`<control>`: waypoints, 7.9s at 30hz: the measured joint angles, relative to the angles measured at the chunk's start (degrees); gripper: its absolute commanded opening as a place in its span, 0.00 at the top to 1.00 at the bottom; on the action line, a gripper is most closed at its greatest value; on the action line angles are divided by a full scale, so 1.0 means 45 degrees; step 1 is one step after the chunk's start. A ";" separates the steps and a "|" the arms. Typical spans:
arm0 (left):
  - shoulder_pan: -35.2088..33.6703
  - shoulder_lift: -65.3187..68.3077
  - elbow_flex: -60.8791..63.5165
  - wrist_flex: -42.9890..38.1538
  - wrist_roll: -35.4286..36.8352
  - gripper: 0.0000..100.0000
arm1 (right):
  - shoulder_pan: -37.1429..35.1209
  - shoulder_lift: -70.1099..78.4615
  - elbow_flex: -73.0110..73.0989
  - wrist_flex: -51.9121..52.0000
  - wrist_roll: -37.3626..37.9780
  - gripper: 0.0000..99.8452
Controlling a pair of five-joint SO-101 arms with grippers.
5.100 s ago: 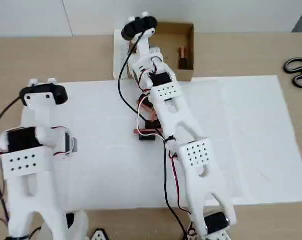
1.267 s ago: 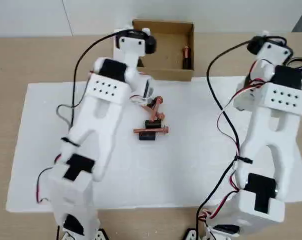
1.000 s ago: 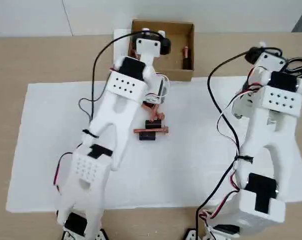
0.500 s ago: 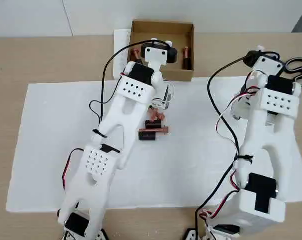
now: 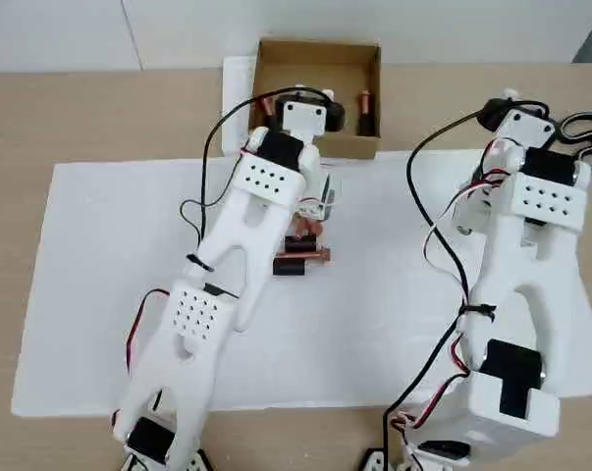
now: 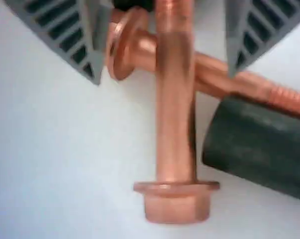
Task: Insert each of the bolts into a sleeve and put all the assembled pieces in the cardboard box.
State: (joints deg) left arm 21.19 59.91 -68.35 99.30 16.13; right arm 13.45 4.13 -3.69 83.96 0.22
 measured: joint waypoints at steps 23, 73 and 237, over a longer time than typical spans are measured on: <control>0.0117 0.0723 -0.0430 -0.0117 0.0039 0.96 | 0.0000 0.0000 0.0000 0.0000 0.0000 0.77; -0.1407 -0.6896 0.3595 0.0039 -0.1153 0.99 | 0.0000 0.0000 0.0000 0.0000 0.0000 0.77; -0.5236 -1.5023 2.2349 -0.5411 -0.2462 0.99 | -0.1016 0.0000 0.0020 -0.0703 0.0137 0.77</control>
State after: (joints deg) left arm -2.37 -7.69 32.22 74.95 5.05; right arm 8.88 4.13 -3.60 80.79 0.84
